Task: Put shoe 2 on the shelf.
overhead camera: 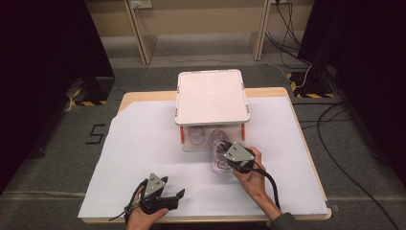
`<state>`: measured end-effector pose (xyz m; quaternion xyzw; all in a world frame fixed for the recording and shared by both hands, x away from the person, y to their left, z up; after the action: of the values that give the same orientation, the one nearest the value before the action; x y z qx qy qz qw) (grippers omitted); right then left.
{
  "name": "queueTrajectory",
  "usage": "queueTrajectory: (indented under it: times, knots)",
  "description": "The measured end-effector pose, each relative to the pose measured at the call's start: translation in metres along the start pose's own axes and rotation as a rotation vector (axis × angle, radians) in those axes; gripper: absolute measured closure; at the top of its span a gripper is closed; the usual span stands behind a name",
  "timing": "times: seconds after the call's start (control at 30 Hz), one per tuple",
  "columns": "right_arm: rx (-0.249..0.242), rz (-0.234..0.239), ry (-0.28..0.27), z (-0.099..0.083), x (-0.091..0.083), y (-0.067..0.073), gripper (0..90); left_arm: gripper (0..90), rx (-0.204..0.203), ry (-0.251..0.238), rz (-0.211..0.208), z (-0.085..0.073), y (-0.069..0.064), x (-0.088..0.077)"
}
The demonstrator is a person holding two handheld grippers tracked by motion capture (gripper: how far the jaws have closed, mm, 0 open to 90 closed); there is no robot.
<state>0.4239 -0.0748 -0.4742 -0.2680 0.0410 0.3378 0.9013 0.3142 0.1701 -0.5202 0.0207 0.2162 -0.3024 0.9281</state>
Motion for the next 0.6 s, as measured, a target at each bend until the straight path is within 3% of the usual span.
queueTrajectory:
  times: [0.6]
  knots:
    - [-0.002,-0.052,0.013,-0.006,0.029,-0.014,84.7,20.4,-0.001,0.002,-0.001,-0.001,-0.001,0.001]
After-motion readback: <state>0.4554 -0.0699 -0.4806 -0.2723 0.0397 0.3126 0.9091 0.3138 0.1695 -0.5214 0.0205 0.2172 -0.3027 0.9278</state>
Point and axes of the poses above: each handheld gripper's, and its own axes: x roughly forward along the jaws, z roughly out of its top, y roughly to its left, the point moved 5 cm from there along x, roughly forward along the jaws, and after that the axes turned 9 degrees about -y, right-handed, at the moved point
